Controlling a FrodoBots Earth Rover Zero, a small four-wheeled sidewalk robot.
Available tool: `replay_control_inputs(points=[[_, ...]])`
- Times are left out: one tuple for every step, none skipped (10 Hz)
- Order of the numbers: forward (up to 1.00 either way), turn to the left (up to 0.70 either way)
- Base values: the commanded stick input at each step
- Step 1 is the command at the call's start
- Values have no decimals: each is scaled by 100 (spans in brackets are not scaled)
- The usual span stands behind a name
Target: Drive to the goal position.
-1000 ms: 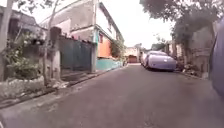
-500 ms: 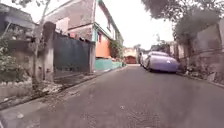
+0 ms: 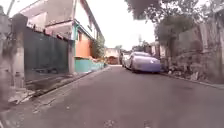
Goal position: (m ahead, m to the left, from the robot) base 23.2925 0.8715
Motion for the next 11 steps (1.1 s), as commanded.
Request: replay_control_inputs(points=[[4,-2],[0,0],[0,0],[0,0],[0,0],[0,0],[0,0],[0,0],[0,0],[0,0],[8,0]])
